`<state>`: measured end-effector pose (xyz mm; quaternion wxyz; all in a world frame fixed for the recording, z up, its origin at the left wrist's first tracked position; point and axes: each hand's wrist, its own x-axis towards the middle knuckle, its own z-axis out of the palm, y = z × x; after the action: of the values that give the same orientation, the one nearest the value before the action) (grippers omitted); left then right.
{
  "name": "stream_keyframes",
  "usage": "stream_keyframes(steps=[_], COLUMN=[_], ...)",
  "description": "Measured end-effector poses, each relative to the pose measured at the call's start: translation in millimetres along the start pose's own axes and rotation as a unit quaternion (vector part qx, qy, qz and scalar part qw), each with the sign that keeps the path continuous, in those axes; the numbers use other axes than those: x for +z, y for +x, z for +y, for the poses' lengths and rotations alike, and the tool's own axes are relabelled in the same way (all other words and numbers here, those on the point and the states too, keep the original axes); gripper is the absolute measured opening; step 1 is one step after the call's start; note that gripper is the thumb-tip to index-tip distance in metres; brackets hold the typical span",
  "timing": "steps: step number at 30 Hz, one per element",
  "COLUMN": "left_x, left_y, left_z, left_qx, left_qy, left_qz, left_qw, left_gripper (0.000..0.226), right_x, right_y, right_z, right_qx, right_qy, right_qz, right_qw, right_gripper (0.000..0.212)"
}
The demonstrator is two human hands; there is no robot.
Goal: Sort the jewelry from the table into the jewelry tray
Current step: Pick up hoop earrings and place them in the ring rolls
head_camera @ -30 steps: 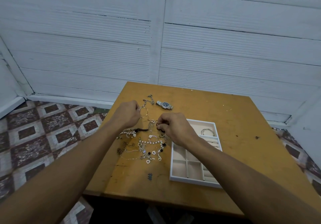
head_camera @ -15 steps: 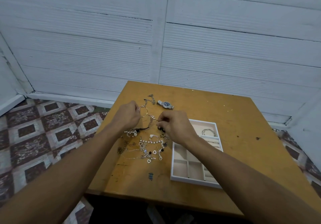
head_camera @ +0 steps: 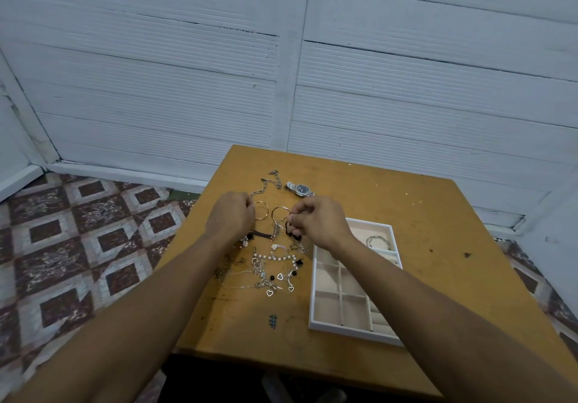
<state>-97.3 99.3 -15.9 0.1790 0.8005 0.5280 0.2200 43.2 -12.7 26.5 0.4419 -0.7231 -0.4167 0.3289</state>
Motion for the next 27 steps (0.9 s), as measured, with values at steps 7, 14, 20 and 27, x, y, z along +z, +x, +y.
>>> stream_keyframes(steps=[7,14,20,27], left_x=[-3.9,-4.6,-7.4,-24.7], left_y=[-9.7,-24.5,-28.5,-28.4], left_z=[-1.2,5.0,9.6,8.9], left_qx=[0.028,0.099,0.094,0.072], left_qy=[-0.026,-0.053,-0.096,-0.226], left_qz=[-0.006,-0.084,-0.112,-0.152], left_qw=[0.999,0.99,0.985,0.959], left_gripper=[0.023,0.017,0.012,0.011], right_x=[-1.6,4.8,-1.0,-4.7], right_y=[5.5,6.5,6.4,4.5], right_z=[-2.1,-2.4,-2.9,1.2], right_qx=[0.028,0.054,0.062,0.071], right_qy=[0.03,0.063,0.045,0.003], right_qz=[-0.005,-0.01,-0.017,-0.012], right_qw=[0.999,0.997,0.997,0.997], right_gripper=[0.005,0.007,0.004,0.013])
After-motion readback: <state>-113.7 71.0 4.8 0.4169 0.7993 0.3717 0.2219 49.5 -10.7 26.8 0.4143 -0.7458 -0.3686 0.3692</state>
